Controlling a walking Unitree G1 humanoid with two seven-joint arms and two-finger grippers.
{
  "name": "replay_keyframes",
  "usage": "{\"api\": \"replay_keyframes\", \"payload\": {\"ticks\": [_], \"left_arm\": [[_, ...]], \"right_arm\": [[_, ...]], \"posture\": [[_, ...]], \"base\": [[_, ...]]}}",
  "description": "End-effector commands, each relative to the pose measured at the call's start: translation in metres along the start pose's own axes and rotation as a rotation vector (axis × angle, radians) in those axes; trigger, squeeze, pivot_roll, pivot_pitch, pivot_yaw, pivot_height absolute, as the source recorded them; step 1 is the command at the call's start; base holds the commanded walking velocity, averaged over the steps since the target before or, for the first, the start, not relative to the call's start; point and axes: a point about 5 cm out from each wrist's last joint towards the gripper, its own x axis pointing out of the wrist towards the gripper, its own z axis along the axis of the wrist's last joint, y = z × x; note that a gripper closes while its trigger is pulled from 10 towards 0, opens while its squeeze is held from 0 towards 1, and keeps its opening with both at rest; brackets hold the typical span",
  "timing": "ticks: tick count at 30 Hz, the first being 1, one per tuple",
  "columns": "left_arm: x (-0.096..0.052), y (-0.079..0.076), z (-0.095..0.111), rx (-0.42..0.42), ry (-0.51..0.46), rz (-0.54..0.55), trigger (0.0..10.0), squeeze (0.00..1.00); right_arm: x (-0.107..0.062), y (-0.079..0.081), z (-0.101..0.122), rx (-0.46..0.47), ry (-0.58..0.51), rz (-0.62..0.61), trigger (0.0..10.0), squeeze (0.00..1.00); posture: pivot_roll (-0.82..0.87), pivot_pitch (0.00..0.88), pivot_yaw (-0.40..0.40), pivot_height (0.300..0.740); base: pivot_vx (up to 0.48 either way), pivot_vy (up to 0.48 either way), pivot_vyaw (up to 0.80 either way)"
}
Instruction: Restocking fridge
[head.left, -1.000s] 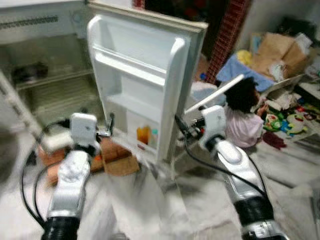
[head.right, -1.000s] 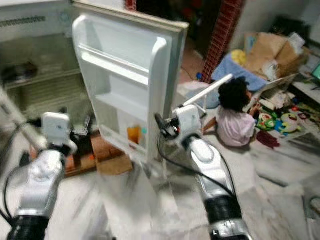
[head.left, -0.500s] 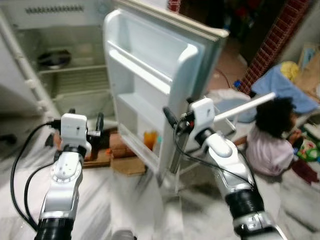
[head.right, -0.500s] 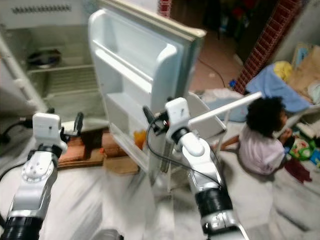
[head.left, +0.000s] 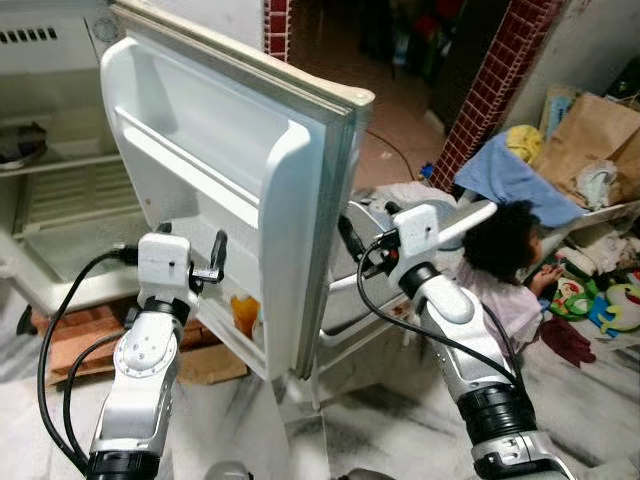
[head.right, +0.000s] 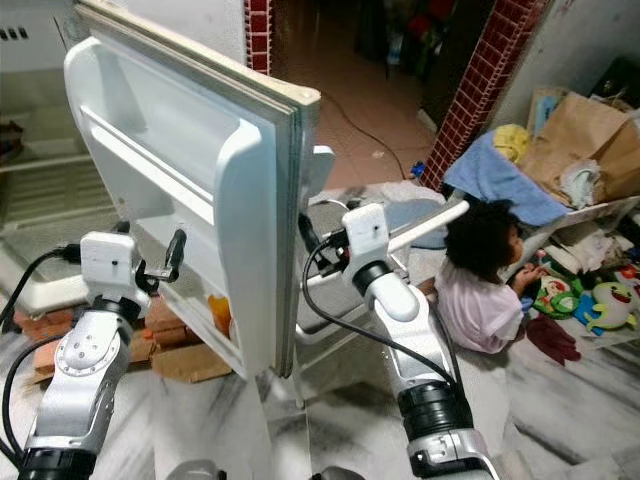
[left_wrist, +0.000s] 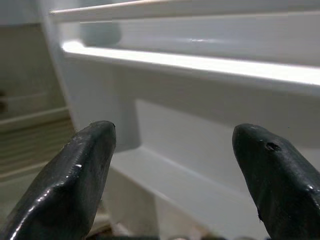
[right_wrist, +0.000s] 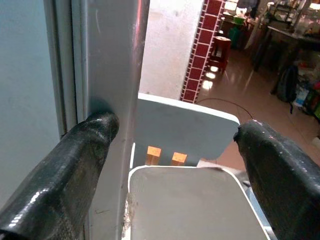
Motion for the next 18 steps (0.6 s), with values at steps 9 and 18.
{"api": "replay_keyframes", "payload": {"ticks": [9, 18], "left_arm": [[-0.026, 0.006, -0.006, -0.062, 0.079, 0.066, 10.0, 0.00], [-0.036, -0.004, -0.012, -0.075, 0.141, -0.027, 10.0, 0.00]], "right_arm": [[0.007, -0.010, 0.009, 0.000, -0.044, 0.020, 10.0, 0.00], [0.013, -0.007, 0.020, 0.071, -0.091, 0.120, 10.0, 0.00]], "posture": [[0.12, 0.000, -0.057, 0.740], [0.13, 0.000, -0.058, 0.740]], "base": [[0.000, 0.000, 0.75], [0.000, 0.000, 0.80]]}}
